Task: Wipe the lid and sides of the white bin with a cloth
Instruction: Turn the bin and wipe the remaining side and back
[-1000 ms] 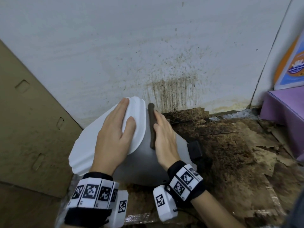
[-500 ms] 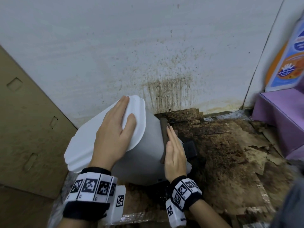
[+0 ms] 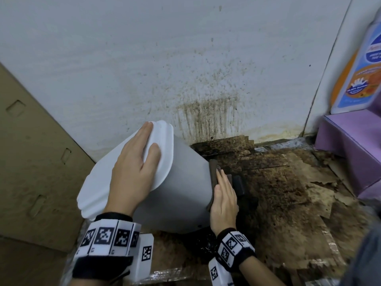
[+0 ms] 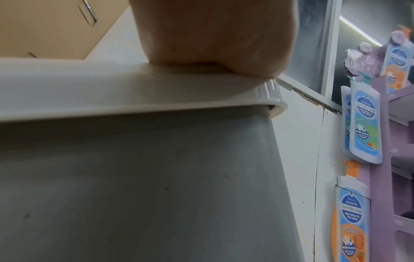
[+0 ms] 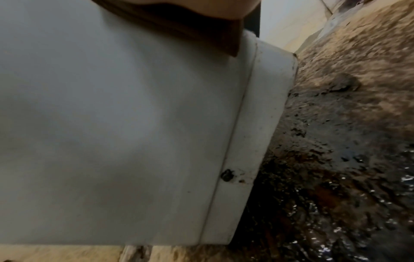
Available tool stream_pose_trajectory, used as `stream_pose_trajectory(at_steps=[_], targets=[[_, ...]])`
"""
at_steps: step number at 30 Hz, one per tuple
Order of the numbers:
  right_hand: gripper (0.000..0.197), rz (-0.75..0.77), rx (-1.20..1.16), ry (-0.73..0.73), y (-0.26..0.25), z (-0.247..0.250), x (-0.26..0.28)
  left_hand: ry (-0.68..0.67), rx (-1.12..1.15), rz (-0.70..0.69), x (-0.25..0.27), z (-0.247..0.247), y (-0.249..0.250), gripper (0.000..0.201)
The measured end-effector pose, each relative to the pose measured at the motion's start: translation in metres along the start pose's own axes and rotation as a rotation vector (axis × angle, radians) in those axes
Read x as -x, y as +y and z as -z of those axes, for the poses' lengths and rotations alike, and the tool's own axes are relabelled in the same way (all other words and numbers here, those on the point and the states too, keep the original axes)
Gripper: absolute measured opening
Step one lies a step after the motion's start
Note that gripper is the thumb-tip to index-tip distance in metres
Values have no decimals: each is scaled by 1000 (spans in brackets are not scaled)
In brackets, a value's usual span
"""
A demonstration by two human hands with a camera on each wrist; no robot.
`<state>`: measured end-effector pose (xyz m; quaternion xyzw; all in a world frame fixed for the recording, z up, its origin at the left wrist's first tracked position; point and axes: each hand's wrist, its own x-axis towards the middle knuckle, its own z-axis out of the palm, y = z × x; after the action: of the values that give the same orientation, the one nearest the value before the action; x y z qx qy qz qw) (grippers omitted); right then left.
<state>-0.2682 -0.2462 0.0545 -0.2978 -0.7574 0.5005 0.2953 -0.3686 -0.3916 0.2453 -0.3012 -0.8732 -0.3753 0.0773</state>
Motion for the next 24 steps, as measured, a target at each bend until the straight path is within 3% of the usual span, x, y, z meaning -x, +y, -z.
stream_pose_trajectory(at_steps=[4, 16, 18, 24], targets=[[52, -15, 1, 8, -18, -5, 0, 13, -8, 6, 0, 1, -2, 58], [61, 142, -147, -263, -140, -12, -7, 9, -29, 6, 2, -3, 0, 59], [65, 165, -162, -292, -145, -12, -11, 7, -26, 11, 1, -2, -1, 60], [54, 277, -119, -230, -113, -5, -23, -11, -1, -8, 3, -2, 2, 61]])
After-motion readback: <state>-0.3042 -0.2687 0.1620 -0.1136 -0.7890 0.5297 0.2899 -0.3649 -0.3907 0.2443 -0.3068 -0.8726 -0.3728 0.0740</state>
